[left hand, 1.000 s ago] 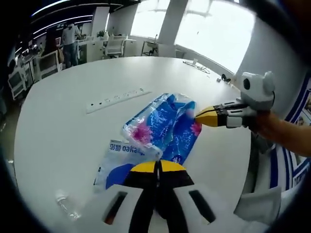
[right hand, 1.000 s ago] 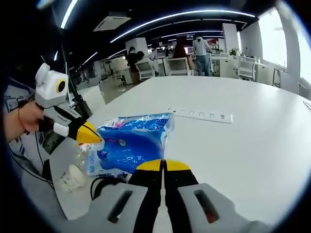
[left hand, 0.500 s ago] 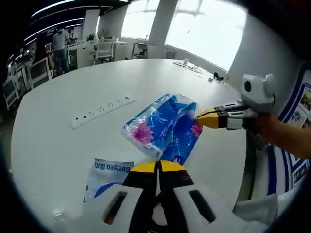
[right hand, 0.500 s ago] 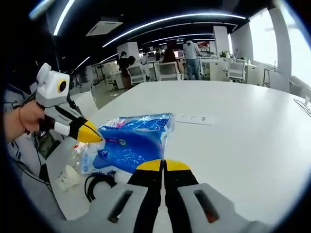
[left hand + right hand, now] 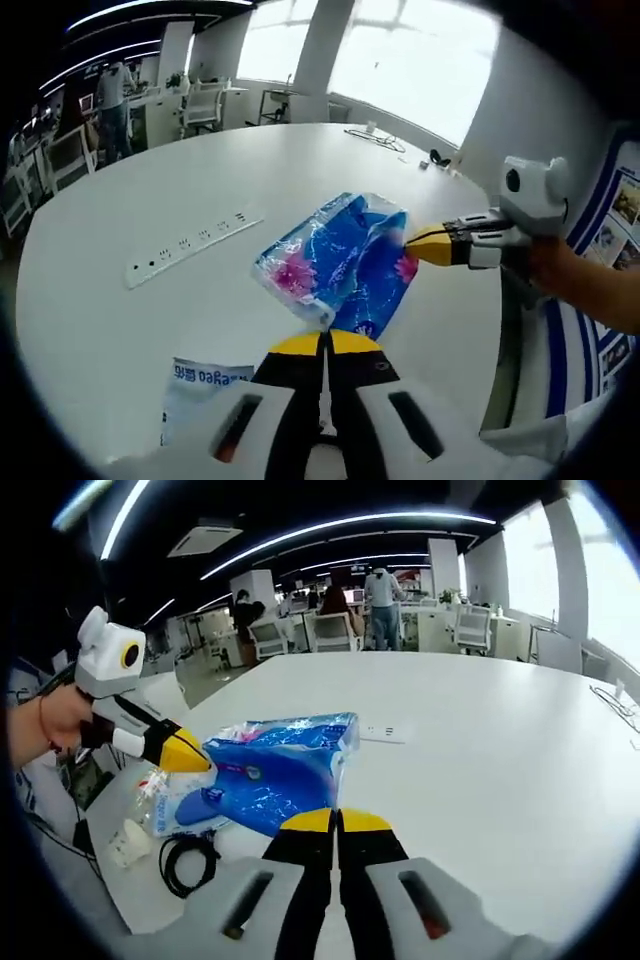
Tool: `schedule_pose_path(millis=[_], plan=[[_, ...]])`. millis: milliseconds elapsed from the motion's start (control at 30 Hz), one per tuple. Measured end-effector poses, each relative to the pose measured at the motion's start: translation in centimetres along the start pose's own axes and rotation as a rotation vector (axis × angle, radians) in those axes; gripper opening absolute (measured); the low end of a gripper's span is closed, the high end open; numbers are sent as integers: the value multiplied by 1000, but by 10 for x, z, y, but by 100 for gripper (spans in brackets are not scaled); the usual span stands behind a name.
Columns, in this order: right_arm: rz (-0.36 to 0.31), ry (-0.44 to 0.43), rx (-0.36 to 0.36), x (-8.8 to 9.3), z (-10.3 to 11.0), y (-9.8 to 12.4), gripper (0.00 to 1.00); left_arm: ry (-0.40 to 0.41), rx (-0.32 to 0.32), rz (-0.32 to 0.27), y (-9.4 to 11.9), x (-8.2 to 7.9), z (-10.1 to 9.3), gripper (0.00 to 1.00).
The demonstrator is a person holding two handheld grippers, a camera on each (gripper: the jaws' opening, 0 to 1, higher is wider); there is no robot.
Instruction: Arrange the tabletop items into an orderly group along one side of the table until the central work area is clear of visible clutter.
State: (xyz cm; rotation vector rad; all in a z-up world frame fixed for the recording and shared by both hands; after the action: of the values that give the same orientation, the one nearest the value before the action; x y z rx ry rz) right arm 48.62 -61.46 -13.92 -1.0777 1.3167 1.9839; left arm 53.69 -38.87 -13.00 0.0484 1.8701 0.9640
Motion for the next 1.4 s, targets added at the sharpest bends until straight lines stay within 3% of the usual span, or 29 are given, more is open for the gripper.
schedule_pose_path(millis=[467, 1400], plan=[[9, -15, 43, 3, -28, 4, 0, 4, 25, 10, -34, -9, -9, 0], [95, -61, 87, 34, -87, -22, 0, 79, 58, 70, -113, 4, -7, 0]])
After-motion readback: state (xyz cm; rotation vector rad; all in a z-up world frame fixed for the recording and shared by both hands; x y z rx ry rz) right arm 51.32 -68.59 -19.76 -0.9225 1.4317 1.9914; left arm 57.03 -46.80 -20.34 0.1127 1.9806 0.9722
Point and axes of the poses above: the point that each gripper's makers call its tool centre point, and the gripper's own axes: y roughly backward along the fingers, z roughly to its left, x roughly out of its underside, the point moved 10 cm from there along y, roughly backward along the fingers, and after that the axes turned 5 degrees about -y, right-handed, at the moved point
